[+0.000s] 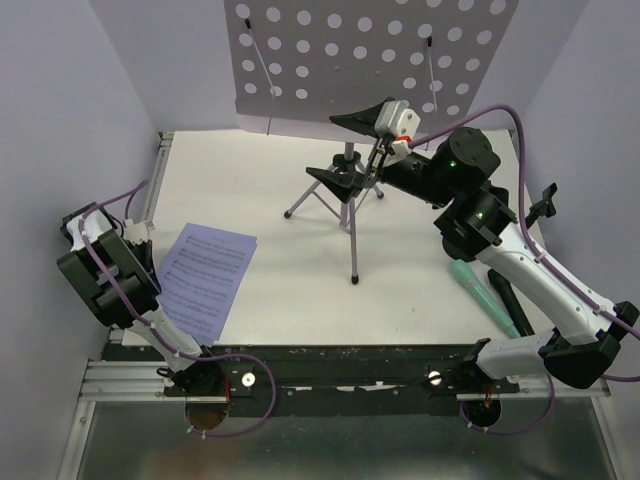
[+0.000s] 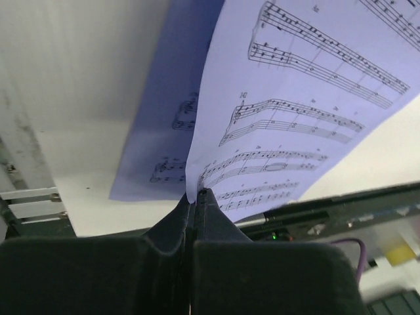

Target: Pack up the instrument practice props

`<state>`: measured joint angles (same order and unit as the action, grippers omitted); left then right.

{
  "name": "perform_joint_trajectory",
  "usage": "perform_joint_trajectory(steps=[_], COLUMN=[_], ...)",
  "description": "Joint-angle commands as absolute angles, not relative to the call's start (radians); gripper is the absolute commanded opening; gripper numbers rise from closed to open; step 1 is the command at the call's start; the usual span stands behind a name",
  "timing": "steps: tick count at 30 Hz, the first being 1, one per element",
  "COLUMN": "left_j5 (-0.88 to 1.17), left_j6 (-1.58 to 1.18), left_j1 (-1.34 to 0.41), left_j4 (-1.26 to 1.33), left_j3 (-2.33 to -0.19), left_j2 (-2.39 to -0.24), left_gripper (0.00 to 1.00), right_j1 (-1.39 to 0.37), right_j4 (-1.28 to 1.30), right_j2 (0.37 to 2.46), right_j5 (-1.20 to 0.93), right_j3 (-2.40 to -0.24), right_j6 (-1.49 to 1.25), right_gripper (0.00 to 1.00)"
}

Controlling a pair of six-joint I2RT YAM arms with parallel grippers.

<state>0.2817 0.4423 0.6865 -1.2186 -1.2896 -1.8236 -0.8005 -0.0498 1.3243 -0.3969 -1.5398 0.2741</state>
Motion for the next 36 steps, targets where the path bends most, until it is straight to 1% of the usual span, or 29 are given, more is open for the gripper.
perform_joint_trajectory(steps=[1,6,7,11,15,17,25,27,30,33,36], left_j5=[0.207,0.227,0.216,0.152,0.068,0.043,0.021,0.099,0.289,0.376,0.507], left_j6=[0.371,0.336,0.333,0.316,0.298,0.298,0.339,0.368,0.440,0.465,0.469], left_j1=[0.695,0.695,0.695,0.696,0.695,0.696,0.693,0.690,0.673,0.628,0.597], left_j4=[-1.080,-1.028,-1.019,-0.983,-0.945,-0.933,-0.939,-0.954,-0.959,-0.921,-0.878], left_j3=[-1.233,-1.166,-1.151,-1.109,-1.085,-1.080,-1.086,-1.097,-1.101,-1.106,-1.124], left_j2=[-1.746,-1.727,-1.723,-1.697,-1.655,-1.631,-1.537,-1.476,-1.363,-1.267,-1.209], left_gripper=[0.00,0.00,0.04,0.30,0.45,0.47,0.52,0.53,0.54,0.58,0.63], right_j1=[-0.793,-0.795,-0.795,-0.793,-0.795,-0.795,-0.793,-0.793,-0.793,-0.787,-0.784], right_j4=[-0.031,-0.028,-0.028,-0.026,-0.028,-0.029,-0.026,-0.012,0.038,0.074,0.084], right_j2=[1.325,1.319,1.319,1.318,1.319,1.321,1.316,1.315,1.309,1.305,1.304], right_j5=[-0.377,-0.376,-0.377,-0.377,-0.382,-0.382,-0.393,-0.399,-0.411,-0.413,-0.408], right_j3=[-1.556,-1.551,-1.549,-1.551,-1.551,-1.551,-1.568,-1.589,-1.627,-1.657,-1.667], right_j6=[0.259,0.265,0.265,0.268,0.265,0.265,0.258,0.252,0.253,0.252,0.241], right_gripper=[1.00,1.00,1.00,0.99,1.00,1.00,0.99,1.00,1.00,0.99,1.00])
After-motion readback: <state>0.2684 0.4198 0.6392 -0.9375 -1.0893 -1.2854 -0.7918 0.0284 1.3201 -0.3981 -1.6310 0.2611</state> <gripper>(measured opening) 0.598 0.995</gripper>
